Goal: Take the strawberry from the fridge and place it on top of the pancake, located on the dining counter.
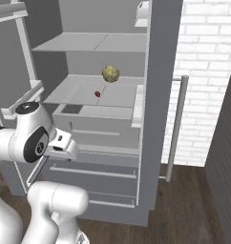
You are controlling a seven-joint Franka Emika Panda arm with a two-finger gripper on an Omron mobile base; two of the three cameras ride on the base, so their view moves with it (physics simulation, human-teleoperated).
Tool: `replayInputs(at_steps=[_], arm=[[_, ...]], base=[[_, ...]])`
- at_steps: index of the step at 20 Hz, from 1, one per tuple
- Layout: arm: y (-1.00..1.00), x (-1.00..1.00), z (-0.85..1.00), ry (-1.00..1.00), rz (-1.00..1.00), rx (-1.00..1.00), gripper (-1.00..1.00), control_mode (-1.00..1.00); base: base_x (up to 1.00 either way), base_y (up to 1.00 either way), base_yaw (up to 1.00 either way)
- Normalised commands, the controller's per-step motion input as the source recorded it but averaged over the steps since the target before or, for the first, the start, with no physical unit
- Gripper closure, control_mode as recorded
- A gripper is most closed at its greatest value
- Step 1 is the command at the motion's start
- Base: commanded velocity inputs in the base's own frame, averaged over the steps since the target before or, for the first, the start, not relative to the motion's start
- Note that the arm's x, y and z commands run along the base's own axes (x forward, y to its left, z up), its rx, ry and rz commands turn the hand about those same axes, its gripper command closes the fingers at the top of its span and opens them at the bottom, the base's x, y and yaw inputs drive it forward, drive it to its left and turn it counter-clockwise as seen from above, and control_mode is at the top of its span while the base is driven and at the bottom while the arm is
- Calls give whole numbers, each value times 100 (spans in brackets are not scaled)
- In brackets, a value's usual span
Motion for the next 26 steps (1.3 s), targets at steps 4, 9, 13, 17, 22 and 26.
replayInputs(at_steps=[4,9,13,17,22,26], arm=[[0,0,0,0,0,0,-100,100],[0,0,0,0,0,0,-100,100],[0,0,0,0,0,0,-100,100],[0,0,0,0,0,0,-100,100],[0,0,0,0,0,0,-100,100],[0,0,0,0,0,0,-100,100]], base=[[32,1,20],[57,0,15],[55,0,4],[30,-17,0],[62,0,-3],[62,0,-5]])
